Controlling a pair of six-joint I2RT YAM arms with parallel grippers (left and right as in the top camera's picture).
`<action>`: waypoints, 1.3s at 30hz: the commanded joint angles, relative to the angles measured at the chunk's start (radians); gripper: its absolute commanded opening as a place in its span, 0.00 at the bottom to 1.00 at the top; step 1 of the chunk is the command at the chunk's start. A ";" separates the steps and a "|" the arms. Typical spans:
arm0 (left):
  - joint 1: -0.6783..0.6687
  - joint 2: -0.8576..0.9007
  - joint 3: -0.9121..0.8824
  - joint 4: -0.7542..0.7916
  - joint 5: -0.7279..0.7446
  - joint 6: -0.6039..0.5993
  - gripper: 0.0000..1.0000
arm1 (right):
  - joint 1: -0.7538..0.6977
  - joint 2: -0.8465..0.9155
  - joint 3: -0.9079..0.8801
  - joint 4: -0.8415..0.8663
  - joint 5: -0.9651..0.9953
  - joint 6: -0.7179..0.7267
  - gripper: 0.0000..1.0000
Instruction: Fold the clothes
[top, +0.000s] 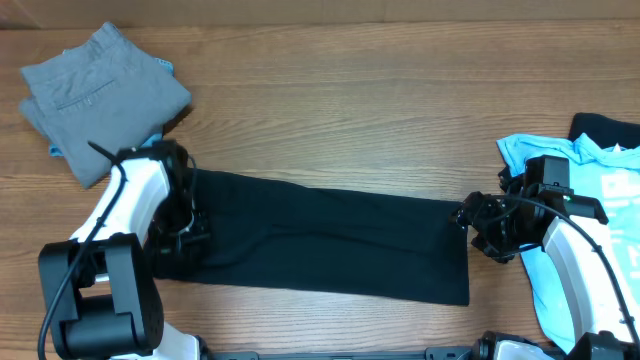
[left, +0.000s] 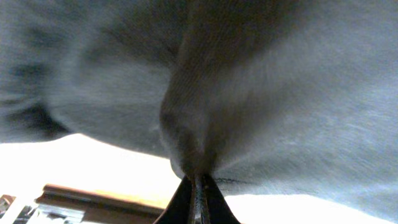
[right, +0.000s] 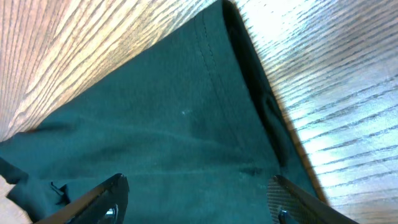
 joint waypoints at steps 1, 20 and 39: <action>0.000 0.003 0.101 -0.053 0.010 0.018 0.04 | -0.001 -0.014 0.014 0.002 0.006 -0.007 0.75; -0.076 0.003 0.116 -0.157 0.091 0.061 0.04 | -0.001 -0.014 0.014 0.005 0.025 -0.007 0.76; -0.161 0.003 0.092 -0.165 0.116 0.062 0.28 | -0.001 -0.014 0.014 0.010 0.043 -0.007 0.76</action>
